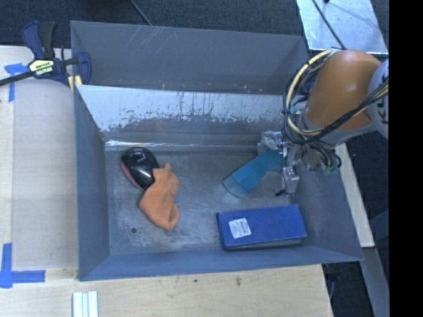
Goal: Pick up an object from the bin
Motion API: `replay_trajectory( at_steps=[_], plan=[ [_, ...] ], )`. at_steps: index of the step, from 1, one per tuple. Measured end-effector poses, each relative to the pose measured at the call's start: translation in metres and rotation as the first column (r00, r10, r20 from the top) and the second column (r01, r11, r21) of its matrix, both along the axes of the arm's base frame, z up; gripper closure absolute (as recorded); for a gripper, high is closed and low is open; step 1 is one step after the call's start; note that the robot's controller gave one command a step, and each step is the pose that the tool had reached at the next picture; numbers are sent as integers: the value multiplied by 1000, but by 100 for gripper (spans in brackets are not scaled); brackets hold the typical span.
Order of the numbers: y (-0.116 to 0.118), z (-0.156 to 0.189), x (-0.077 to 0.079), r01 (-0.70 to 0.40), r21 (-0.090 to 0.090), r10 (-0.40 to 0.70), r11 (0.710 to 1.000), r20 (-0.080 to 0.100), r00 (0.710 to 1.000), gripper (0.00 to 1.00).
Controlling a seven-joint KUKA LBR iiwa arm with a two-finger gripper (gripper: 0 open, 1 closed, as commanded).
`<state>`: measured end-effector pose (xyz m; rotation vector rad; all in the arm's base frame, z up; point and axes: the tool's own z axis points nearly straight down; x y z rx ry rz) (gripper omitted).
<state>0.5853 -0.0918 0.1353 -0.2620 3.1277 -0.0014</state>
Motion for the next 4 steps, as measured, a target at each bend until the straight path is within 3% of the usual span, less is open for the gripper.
replay_trajectory(
  at_steps=[1, 2, 4],
  plan=[
    [5, -39, 23, 61, 0, -61, 998, 5, 998, 0],
    [-3, -62, -2, 94, -1, -94, 996, 4, 996, 100],
    [-2, -55, 0, 89, 0, -89, 996, -3, 996, 100]
  ],
)
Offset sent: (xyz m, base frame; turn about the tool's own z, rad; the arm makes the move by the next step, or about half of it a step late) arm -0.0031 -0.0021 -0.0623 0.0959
